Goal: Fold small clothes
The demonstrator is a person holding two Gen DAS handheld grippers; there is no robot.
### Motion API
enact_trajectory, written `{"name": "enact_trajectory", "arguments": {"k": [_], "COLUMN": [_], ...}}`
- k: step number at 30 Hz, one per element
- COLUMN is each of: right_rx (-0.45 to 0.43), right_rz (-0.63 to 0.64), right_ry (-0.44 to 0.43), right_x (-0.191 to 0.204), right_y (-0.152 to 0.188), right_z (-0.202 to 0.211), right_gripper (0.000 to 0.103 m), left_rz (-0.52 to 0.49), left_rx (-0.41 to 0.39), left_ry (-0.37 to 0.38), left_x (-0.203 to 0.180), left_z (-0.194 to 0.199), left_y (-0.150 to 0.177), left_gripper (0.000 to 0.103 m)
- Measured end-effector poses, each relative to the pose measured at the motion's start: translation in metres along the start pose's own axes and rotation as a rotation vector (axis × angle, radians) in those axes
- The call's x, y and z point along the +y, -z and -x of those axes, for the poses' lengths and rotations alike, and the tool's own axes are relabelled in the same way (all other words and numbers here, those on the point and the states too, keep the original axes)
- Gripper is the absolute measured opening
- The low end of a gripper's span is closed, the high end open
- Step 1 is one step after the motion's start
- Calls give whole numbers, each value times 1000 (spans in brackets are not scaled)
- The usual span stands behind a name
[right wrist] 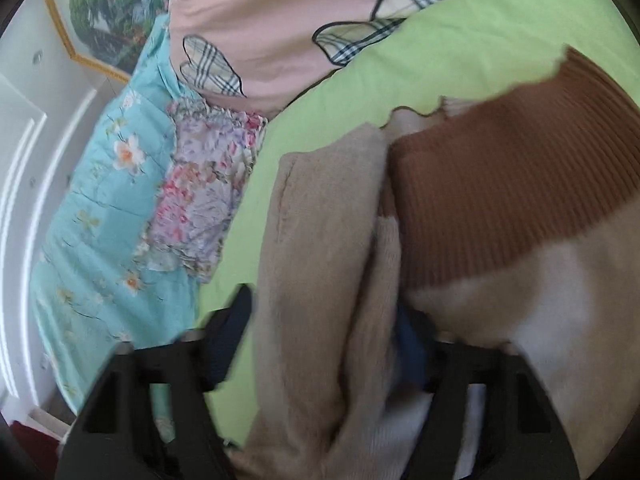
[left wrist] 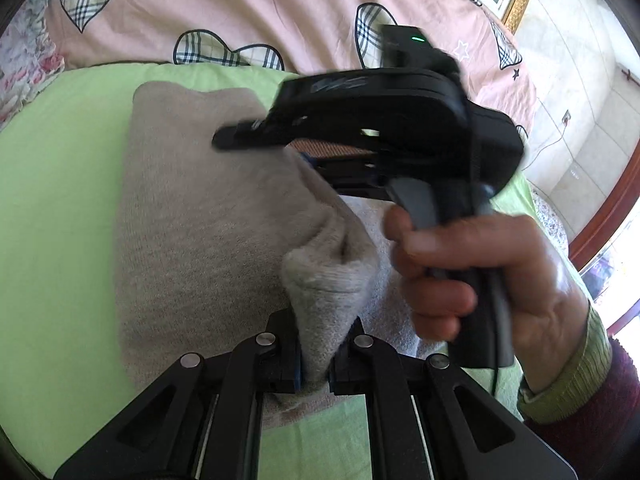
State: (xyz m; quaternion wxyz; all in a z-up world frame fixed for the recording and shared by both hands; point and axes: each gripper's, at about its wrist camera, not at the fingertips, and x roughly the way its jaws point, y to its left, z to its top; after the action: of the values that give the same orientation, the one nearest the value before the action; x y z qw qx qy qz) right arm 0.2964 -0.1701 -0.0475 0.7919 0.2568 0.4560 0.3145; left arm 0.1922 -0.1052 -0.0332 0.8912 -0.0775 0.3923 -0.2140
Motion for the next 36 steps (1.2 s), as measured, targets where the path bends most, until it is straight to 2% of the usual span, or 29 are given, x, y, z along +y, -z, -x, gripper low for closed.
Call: {"name": "enact_trajectory", "arguments": {"k": [2, 3, 6, 9, 12, 14, 17, 23, 28, 33, 36], "right_rx": [2, -16, -72, -128, -158, -151, -137, -140, -167, -215, -194], "right_rz": [0, 14, 61, 94, 104, 106, 96, 85, 81, 97, 92], "right_ry": [11, 8, 14, 58, 142, 209, 289, 358, 360, 430, 477], "right_x": [4, 7, 15, 16, -2, -17, -46, -80, -84, -72, -76], "right_y": [-6, -8, -11, -13, -11, -9, 0, 12, 16, 18, 18], "right_z": [-1, 8, 40, 83, 121, 129, 131, 122, 122, 132, 127], "right_gripper": [19, 17, 17, 17, 17, 17, 17, 17, 17, 16, 16], "left_rz": [-2, -5, -18, -23, -34, -35, -32, -38, -38, -31, -35], "left_rx": [-12, -17, -29, -20, 0, 41, 92, 164, 185, 192, 208], "left_ry": [16, 35, 113, 184, 230, 242, 238, 235, 262, 285, 296], "left_x": [-2, -5, -25, -54, -81, -93, -101, -100, -96, -89, -96], "left_z": [8, 12, 18, 8, -13, -35, -62, -98, -90, -69, -53], "left_y": [-7, -11, -21, -32, -32, -25, -16, -5, 0, -1, 8], "left_gripper": [6, 6, 7, 7, 7, 7, 7, 8, 12, 19, 21]}}
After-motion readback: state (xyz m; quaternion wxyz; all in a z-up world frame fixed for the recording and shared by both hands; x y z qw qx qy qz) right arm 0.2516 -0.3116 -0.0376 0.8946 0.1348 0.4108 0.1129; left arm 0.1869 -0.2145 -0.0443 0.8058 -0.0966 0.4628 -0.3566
